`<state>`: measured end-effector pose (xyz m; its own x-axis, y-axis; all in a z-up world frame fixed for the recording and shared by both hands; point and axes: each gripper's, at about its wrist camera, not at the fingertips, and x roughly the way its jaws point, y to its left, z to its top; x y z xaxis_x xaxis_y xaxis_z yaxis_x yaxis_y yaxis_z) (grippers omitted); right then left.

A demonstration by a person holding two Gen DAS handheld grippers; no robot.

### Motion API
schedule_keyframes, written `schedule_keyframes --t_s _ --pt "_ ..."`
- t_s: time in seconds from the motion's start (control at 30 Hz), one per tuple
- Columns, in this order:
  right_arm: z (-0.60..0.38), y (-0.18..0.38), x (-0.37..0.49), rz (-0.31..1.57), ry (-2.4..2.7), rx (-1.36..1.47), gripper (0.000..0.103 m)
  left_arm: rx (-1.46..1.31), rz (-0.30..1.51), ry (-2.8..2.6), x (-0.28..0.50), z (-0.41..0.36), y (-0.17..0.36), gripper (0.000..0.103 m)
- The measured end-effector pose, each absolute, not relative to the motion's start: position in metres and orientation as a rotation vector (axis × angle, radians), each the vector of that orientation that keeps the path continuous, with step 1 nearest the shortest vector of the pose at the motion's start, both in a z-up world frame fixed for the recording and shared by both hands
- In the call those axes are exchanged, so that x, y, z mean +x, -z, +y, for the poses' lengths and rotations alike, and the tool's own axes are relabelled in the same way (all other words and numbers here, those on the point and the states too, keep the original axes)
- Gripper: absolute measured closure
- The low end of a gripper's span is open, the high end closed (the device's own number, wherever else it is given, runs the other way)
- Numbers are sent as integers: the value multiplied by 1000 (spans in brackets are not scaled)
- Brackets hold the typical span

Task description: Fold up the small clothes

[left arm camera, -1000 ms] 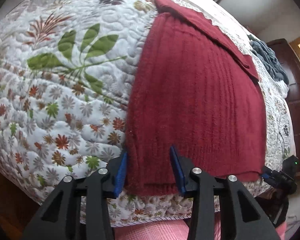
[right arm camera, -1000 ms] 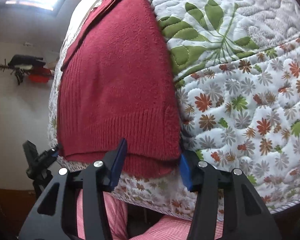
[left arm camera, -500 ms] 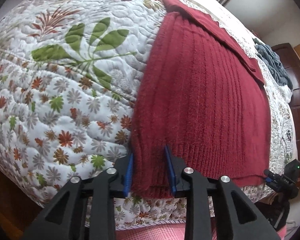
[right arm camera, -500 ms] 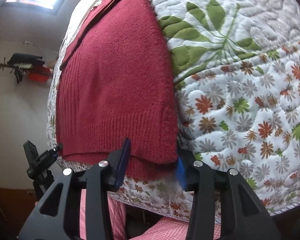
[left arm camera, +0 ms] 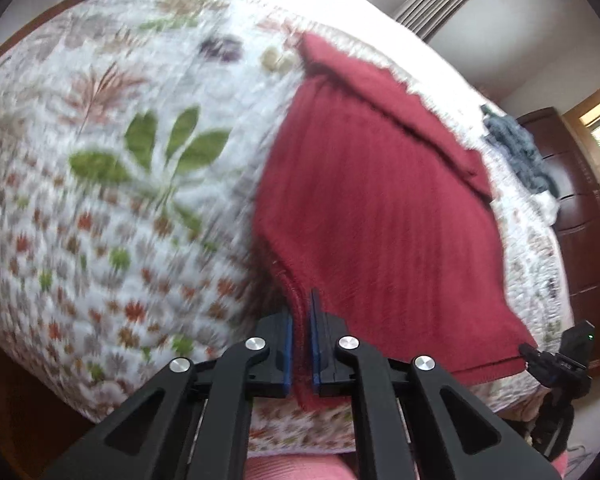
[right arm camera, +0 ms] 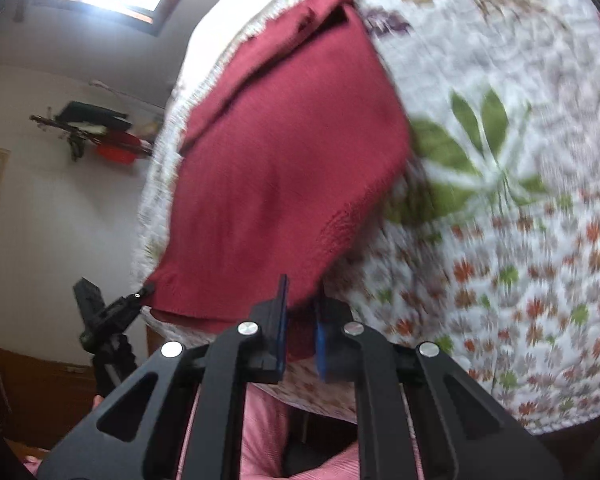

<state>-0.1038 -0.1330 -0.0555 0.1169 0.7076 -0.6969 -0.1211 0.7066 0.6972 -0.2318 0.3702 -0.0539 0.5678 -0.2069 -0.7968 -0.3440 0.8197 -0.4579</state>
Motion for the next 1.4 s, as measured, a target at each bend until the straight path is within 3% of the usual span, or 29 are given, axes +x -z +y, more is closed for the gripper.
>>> schedule_keyframes --t_s 0.23,0.47,0.57,0.83,1.17,1.23,1.4 --pt "-128 16 -54 1265 -683 566 98 -683 899 -55 -176 390 27 97" --pt "-126 12 4 1252 -671 544 98 -680 903 -81 -114 407 28 97" --pt "-127 17 34 1240 -661 543 103 -660 911 -88 -91 411 34 97" --pt "-131 69 101 1315 -563 532 103 -682 989 -102 -30 416 82 97" --pt "-144 87 121 1320 -502 477 99 -875 994 -54 -35 449 90 87" --pt "-143 85 120 1316 -520 459 93 -878 960 -79 -44 461 81 79" --pt "-122 71 109 1309 -598 331 62 -794 926 -82 -51 470 58 73"
